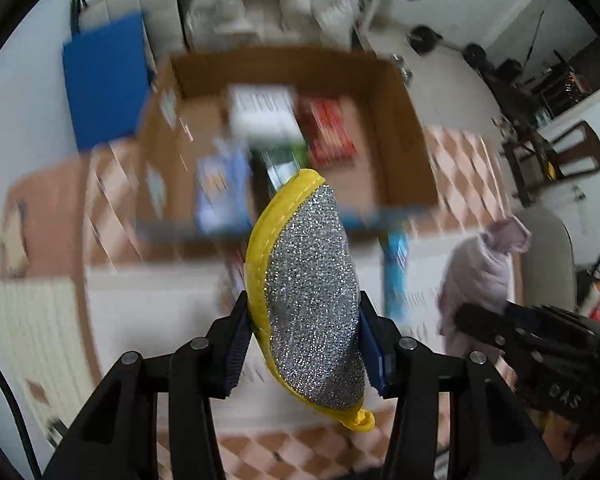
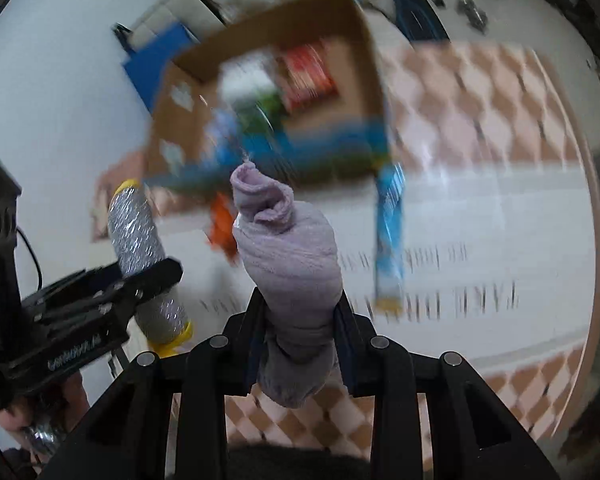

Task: Organize soft objects
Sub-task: 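Drop the sponge and sock into the box and open both tools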

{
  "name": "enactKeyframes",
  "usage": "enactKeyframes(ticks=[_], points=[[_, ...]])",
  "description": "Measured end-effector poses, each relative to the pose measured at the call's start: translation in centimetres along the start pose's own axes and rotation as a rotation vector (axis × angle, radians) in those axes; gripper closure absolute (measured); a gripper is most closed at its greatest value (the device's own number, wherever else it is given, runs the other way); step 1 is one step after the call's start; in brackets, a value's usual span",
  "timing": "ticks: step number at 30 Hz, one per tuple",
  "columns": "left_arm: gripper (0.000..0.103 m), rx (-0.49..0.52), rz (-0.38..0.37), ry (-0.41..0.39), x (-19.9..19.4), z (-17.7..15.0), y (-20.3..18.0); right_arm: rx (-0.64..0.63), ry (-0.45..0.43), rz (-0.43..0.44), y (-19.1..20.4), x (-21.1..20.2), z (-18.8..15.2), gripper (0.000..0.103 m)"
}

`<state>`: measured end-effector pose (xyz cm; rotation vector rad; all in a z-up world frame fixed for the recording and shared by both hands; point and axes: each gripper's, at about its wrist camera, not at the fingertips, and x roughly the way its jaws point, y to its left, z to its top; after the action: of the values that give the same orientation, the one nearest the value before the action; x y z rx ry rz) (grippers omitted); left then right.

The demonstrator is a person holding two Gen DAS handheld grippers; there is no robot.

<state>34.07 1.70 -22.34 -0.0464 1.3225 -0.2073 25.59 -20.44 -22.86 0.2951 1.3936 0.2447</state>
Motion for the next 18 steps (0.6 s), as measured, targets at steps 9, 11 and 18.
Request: enactKeyframes(ticks=[9,11,18], points=[[0.057,-0.095,0.050,0.152,7.8,13.7,7.7,-0.010,0.004,-0.108,4.3,4.6,15.1,0.070],[0.057,-0.092,0.073,0.190,10.0,15.7,8.4,-0.001,0.032,-0.128,3.8,6.3,16.6,0.070],[0.057,-0.111,0.112,0.263,14.1,18.8,9.1,0.025,0.136,-0.184,2.5,12.6,19.1,0.070]])
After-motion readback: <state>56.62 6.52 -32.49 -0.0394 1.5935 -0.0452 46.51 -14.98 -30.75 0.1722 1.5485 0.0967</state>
